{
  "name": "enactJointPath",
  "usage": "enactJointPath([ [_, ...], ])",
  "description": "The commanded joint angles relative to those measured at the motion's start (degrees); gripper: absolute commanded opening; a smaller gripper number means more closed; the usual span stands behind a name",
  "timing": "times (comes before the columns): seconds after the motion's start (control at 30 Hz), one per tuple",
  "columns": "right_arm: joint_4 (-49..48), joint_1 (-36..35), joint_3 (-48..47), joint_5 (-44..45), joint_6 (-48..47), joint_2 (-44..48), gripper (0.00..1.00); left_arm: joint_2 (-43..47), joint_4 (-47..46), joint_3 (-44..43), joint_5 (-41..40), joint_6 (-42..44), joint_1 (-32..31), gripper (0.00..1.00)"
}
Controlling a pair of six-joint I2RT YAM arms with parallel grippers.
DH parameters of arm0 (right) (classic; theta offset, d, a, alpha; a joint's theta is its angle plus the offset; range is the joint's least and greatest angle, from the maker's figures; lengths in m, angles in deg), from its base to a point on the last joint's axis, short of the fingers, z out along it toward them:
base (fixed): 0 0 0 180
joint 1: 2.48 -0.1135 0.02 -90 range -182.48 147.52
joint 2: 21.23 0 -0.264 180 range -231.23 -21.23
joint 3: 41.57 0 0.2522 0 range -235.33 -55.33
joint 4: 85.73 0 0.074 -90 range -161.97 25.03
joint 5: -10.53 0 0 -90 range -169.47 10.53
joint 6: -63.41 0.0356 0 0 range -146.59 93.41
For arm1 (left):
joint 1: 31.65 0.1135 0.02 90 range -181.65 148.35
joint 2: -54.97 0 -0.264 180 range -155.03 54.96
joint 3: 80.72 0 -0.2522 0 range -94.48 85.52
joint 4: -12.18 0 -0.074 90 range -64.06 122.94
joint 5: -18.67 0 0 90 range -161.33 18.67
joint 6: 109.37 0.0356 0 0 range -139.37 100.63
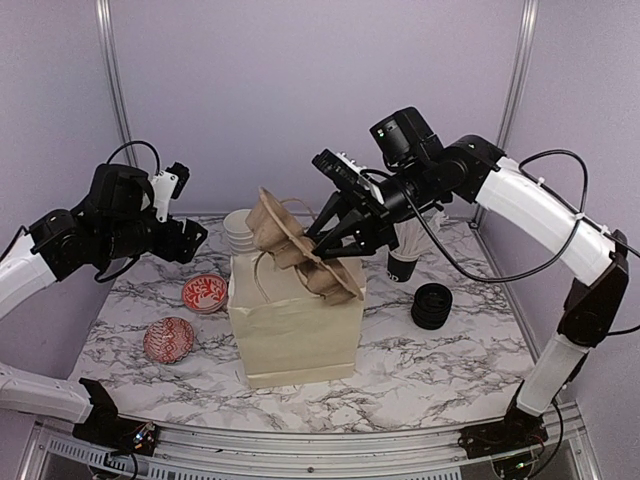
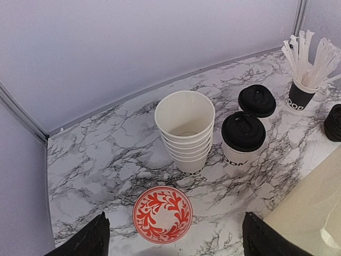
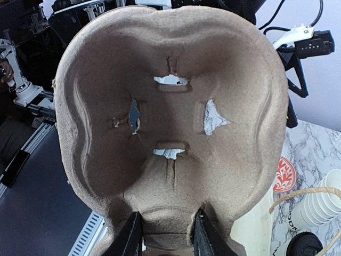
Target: Pack the takeout coffee
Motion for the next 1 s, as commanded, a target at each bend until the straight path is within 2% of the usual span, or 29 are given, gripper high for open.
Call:
enactJointPath([
  [0.0,-0.78,1.72,-5.53,-4.07,2.85,-2.08,0.31,1.93,-1.09,-3.34,12.35,0.39,0.31,0.82],
  [0.1,-2.33,4.09,-6.10,-6.85,4.61,-1.86,0.31,6.46,-6.71,-1.22,32.44,1.25,0.23,0.75],
  [0.13,-2.61,4.73,-6.23,-7.12,5.03,-1.96,0.31,8.14,-10.40,0.41,36.98,0.86,0.12,0.74],
  [0.27,-2.65,5.68,-6.65,-7.18,5.49,-2.93,0.31,10.12,-19.10,4.77,44.67,-1.20,-0.80,0.72],
  [0.4,-3.01,5.68,-6.04,-7.64,6.03,-3.59,0.31,8.52,-24.65,8.07,45.07,-1.45,-5.00,0.71],
  [0.63,-3.62,5.66,-4.94,-6.43,6.50,-3.42,0.31,3.29,-27.30,9.02,38.18,1.19,-12.12,0.73],
  [0.87,-4.67,5.69,-3.40,-5.83,7.60,-3.08,0.31,0.18,-29.70,8.35,36.55,2.95,-14.06,0.48],
  [0.97,-5.06,5.71,-2.78,-5.50,8.15,-2.76,0.31,0.13,-29.73,8.21,36.43,3.26,-14.85,0.32],
])
